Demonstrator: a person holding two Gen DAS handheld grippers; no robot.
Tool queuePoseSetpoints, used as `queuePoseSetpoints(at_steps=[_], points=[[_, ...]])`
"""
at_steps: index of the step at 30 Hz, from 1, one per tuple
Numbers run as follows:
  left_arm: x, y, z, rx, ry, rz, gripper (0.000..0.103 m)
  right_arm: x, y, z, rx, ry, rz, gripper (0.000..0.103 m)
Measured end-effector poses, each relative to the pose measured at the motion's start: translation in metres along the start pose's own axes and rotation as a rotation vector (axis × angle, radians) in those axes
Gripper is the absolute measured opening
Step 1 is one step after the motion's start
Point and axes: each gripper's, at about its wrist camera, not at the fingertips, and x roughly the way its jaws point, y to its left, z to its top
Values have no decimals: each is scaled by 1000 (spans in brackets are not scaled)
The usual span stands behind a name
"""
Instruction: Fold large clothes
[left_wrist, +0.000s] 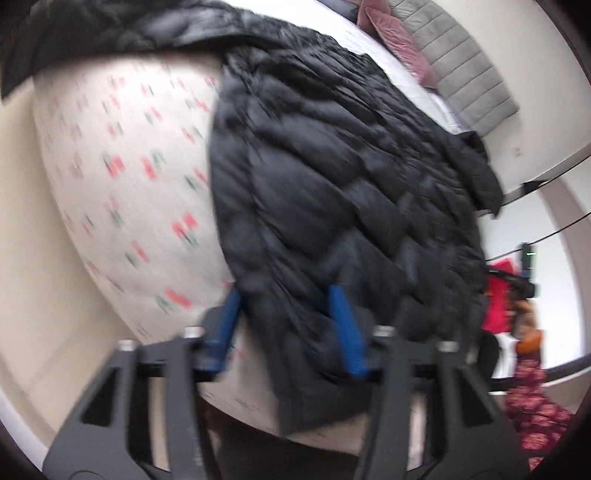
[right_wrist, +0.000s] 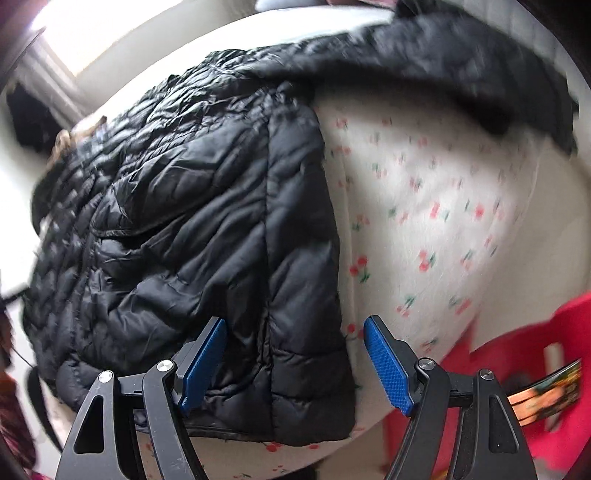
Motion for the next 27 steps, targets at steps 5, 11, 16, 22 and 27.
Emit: queuePoseSetpoints(at_steps=[5,11,16,22,27], points=[[-8,-18,-21,21,-22,-38,15,-10,0,-7,33,-20,134,13],[11,-43,-35,195,63,224,36,-8,-7,-2,6,23,10,17],[-4,-63,-16,277,37,384,67,-23,18,17,-62,17,-177,46],[-22,-66,32,318,-41,427,69,-59,66,47,-115,-58,-116,63],[-14,-64,82,339,-107,364,70,-63,130,66,-209,-60,11,71]])
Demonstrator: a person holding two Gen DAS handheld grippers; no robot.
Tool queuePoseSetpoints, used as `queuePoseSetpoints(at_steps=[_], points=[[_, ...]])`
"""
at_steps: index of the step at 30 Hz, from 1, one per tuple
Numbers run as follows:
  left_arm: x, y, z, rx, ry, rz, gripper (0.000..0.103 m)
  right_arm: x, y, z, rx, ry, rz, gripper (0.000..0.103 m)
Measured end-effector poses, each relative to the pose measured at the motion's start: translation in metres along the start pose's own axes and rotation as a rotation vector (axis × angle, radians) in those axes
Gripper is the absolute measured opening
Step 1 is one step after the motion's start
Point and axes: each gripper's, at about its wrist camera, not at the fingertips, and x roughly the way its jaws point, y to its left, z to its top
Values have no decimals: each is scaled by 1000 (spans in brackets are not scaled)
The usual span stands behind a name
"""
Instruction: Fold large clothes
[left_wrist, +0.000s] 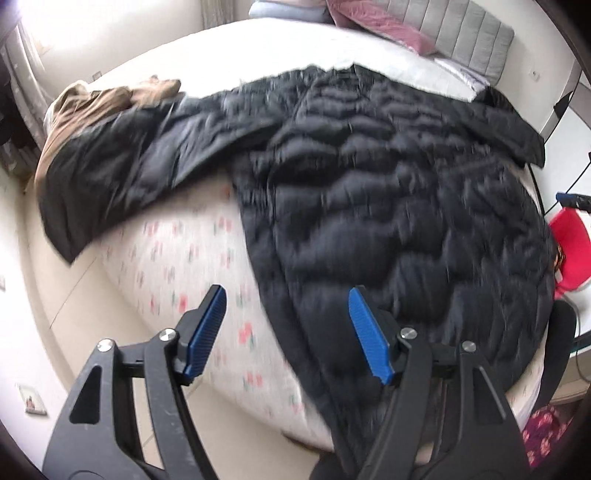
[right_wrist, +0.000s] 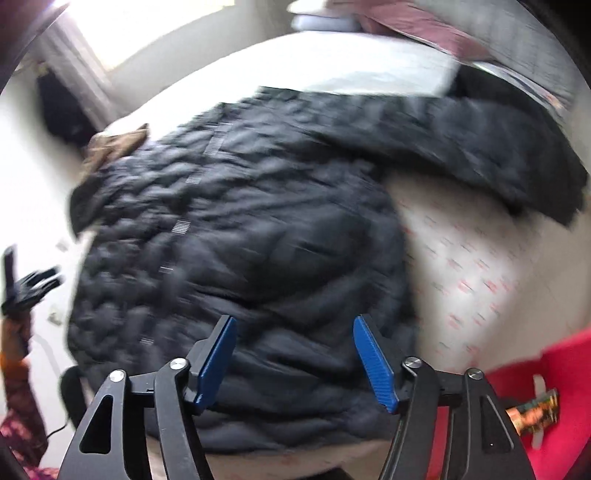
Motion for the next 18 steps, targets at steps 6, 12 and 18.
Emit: queuePoseSetpoints(at_steps=[6,12,18], points=[[47,17,42,-21,-22,-72,70,44,73,42,-124,45,102,75],[84,29,66,-35,-27,-127,69,115,131,84,-221,87,191,75],[98,28,75,2,-37,-199,59,183,158,120,-190,113,293,75]])
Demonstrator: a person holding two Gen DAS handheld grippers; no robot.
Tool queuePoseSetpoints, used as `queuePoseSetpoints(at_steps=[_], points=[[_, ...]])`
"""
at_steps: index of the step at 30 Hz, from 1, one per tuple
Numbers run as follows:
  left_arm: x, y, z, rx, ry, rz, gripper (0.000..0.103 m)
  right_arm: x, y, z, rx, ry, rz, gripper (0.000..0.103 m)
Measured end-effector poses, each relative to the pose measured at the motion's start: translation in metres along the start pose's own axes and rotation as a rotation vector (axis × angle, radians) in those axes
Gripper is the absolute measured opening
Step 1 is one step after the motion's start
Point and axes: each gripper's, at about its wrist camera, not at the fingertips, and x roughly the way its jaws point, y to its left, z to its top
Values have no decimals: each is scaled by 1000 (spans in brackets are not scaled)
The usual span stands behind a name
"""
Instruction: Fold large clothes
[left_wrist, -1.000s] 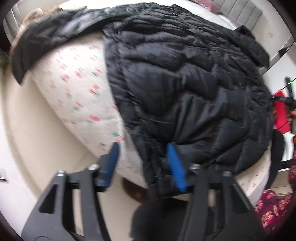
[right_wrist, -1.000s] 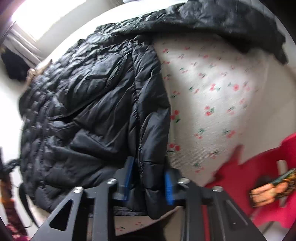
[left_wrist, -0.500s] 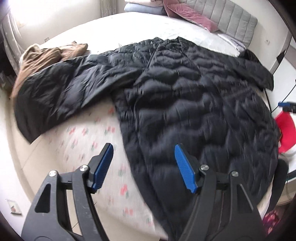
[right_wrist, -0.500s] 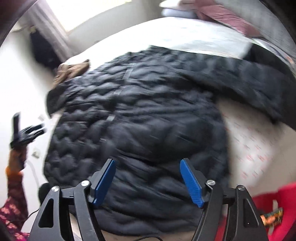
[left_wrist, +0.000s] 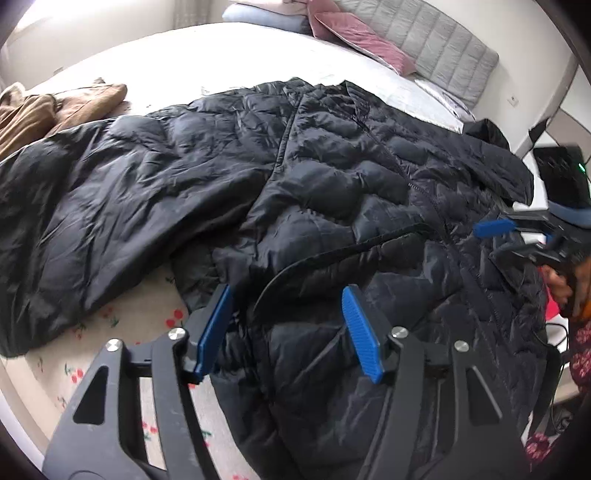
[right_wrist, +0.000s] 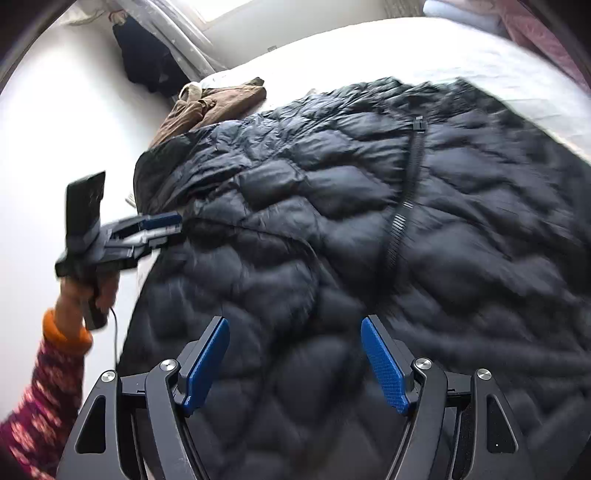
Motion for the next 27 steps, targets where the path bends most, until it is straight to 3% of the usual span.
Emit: queuePoseSetpoints(at_steps=[2,4,6,7,8,10,16,23,27], points=[[6,1,2,12,19,4,49,24,-6,11,27,10,7,74],[10,3,2,16,30,-5,31,40,-11,17,51,16,12,74],[8,3,2,25,23,0,24,51,-13,21,61,5,23,65],[5,2,0,28,12,-1,16,53,-12,22,54,-14,32,49],[2,3,0,27,4,-13,9,52,-10,23,47,-25,46,25],[-9,4,-4,6,-18,-81,4,44,-9,22,43,-36,114,9],[-51,-17,-31,116,-62,-130,4,2,24,2,-111,-82,216,8],[-56,-40,-88,275,108,-42,4,-7,45,-53,-228,48,181,8],[-61,-38,-107,275,164,21,4,0,45,-88,-241,133,167,9]])
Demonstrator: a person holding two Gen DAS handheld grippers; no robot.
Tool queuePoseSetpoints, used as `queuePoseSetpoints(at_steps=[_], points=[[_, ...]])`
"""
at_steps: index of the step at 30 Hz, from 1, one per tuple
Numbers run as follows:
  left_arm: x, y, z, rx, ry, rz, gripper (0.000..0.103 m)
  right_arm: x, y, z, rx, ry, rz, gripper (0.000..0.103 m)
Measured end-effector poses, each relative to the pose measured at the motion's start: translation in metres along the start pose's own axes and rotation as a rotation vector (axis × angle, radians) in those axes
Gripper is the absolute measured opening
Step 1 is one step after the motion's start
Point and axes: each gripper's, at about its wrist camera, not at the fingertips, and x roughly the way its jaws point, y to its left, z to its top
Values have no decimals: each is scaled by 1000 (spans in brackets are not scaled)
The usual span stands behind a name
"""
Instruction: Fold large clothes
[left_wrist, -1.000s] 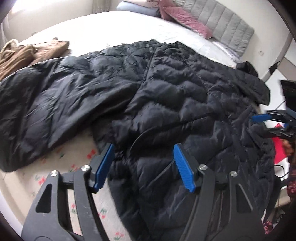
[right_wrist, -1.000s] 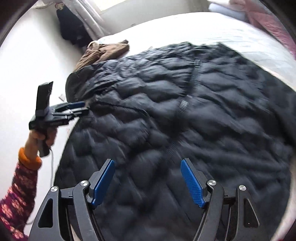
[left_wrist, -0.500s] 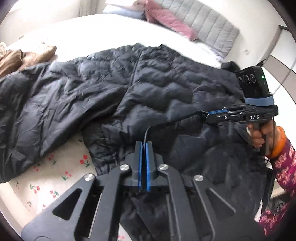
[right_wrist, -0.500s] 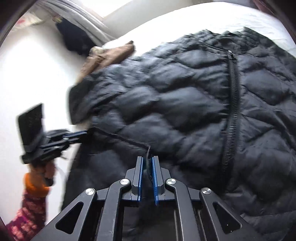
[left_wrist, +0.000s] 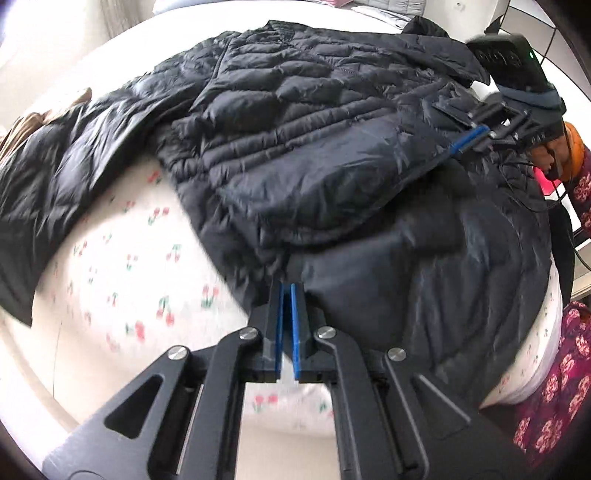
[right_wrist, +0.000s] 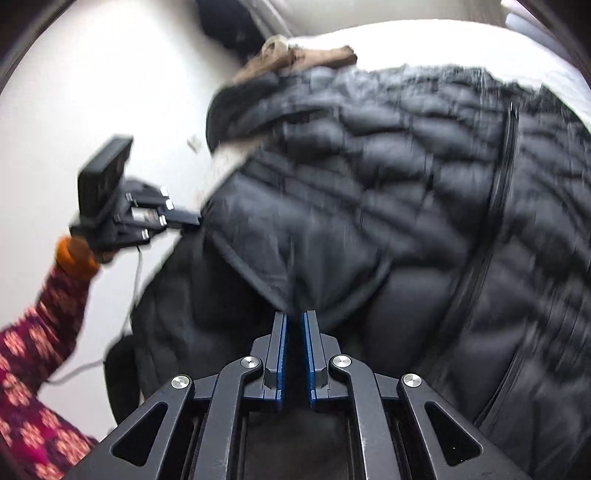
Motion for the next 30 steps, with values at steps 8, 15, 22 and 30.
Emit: queuePoseSetpoints(at_steps=[8,15,22,30], points=[[-47,-9,34,-70,-207,-56,48,-62,0,-20,8,-97,-80,43],[14,-55,78,-22,-94,-121,50,-135,-34,-41,137,-238,-237,57],[28,-123,112,90,-59,-148,63,-177,-92,-85,256,-198,-433,65],[65,-181,179,210,-46,-157,64,-195,-176,-105,477,-229,-422,66]])
